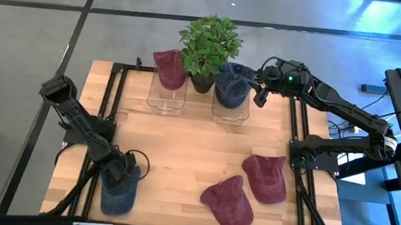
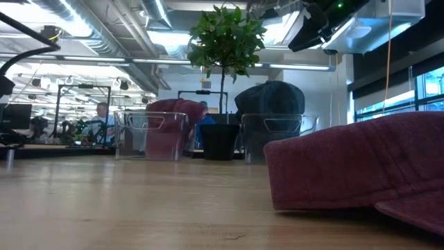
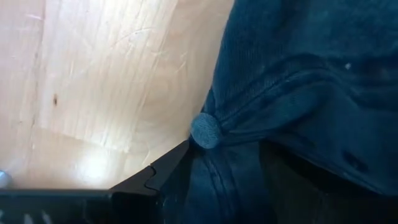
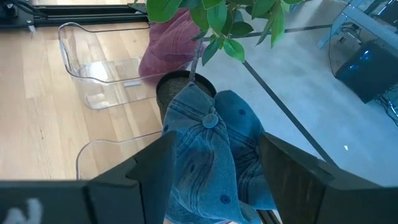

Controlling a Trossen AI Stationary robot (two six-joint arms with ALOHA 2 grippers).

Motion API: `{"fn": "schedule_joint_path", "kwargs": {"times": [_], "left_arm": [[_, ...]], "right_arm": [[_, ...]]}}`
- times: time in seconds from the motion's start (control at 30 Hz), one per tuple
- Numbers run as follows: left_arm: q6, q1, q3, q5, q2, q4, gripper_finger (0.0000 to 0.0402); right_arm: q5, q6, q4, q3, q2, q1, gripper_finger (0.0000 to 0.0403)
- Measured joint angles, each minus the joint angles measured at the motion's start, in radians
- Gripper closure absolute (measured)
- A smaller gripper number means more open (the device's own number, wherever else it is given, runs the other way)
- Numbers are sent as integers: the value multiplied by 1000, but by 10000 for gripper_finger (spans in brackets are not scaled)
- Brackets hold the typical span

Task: Pick & Place hat
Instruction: Put the blue cap into the right transparent bin

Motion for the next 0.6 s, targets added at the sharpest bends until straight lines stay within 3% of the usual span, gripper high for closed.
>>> {"fn": "schedule_joint_path", "kwargs": {"times": [0.23, 0.53, 0.6], "left_arm": [[0, 0, 5, 2, 31, 8, 242], [0, 0, 4, 0, 30, 46, 382], [-4, 1, 5, -2, 30, 49, 389]], "right_arm": [[0, -1, 0, 0, 0, 0, 176], [0, -2, 0, 0, 0, 0, 176], [0, -2, 0, 0, 0, 0, 176]]}}
